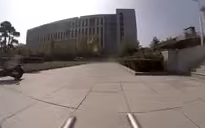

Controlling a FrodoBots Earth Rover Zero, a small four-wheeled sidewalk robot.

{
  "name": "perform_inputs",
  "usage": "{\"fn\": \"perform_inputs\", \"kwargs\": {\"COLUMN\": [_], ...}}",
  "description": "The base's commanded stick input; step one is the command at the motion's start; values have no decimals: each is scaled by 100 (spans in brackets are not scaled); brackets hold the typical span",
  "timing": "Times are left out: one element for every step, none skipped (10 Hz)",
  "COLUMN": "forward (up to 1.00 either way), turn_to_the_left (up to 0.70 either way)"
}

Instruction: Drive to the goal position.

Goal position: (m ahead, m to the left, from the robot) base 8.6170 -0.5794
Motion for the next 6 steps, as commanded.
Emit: {"fn": "perform_inputs", "kwargs": {"forward": [100,100,100,100,100,100], "turn_to_the_left": [0,0,0,0,0,0]}}
